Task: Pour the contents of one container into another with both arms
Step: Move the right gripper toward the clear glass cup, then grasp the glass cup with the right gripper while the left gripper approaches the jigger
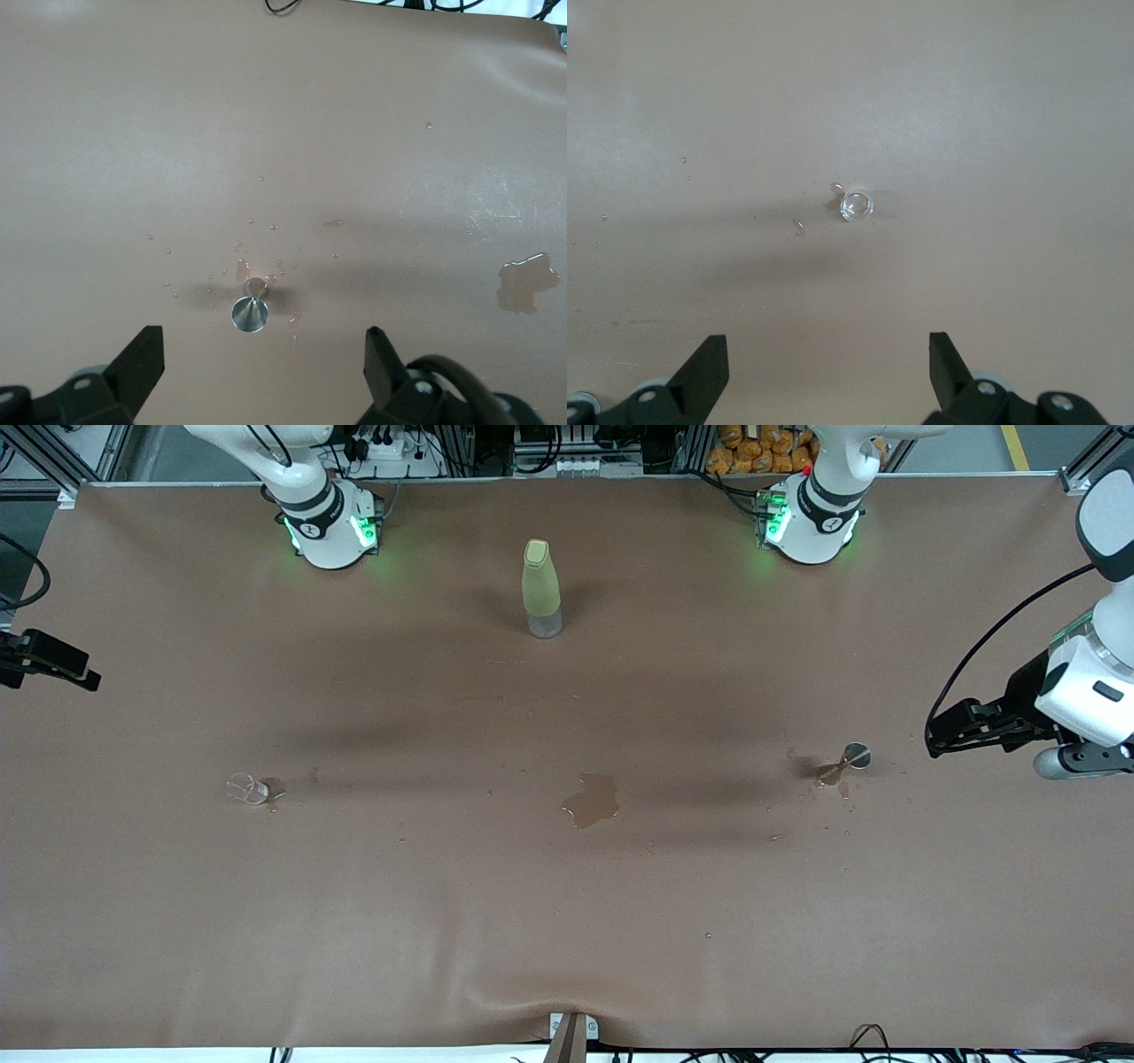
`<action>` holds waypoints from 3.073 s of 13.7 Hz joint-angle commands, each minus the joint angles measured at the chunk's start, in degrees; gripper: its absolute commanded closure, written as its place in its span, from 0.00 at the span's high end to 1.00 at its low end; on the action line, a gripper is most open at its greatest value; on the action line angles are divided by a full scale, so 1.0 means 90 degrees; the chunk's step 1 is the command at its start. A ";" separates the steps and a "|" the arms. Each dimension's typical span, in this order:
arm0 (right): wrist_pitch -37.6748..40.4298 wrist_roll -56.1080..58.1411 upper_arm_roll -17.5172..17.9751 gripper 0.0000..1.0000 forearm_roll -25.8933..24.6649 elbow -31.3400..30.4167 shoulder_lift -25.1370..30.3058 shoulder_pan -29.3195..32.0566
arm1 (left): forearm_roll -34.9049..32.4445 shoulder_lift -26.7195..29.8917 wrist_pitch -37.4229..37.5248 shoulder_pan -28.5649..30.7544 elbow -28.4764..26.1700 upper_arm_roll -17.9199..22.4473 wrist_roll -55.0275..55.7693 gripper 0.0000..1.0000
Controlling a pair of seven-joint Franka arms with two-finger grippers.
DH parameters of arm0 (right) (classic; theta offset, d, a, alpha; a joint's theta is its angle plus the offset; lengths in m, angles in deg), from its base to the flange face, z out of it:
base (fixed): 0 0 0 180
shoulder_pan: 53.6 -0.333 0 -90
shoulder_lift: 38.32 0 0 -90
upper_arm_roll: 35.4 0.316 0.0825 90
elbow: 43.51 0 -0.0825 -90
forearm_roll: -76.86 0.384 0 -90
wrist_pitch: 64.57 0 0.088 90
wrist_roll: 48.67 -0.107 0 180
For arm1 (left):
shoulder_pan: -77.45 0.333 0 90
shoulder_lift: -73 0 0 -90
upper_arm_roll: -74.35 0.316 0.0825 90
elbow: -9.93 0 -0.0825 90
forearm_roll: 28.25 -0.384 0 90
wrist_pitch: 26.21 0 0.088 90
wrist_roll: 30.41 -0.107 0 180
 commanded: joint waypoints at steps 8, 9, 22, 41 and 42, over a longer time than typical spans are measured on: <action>-0.0107 0.1894 0.0050 1.00 0.0723 0.0039 -0.0467 0.0227 | -0.0091 0.0050 0.0112 -0.0009 0.0037 -0.0014 0.0117 1.00; -0.0107 0.2284 0.0050 1.00 0.0879 0.0029 -0.0497 0.0315 | -0.0091 0.0050 0.0112 -0.0009 0.0037 -0.0014 0.0117 1.00; -0.1034 0.7097 0.0050 1.00 0.3086 -0.1075 -0.0750 0.1233 | -0.0091 0.0050 0.0112 -0.0029 0.0037 -0.0033 0.0009 1.00; 0.0146 1.4913 0.0050 1.00 0.6720 -0.1075 -0.4304 0.2728 | 0.1559 -0.0311 0.0112 0.1045 -0.0012 0.0016 -0.5972 1.00; 0.0166 1.5070 0.0050 1.00 0.6731 -0.1046 -0.4431 0.2738 | 0.1647 -0.0399 0.0112 0.1133 -0.0021 0.0016 -0.6393 1.00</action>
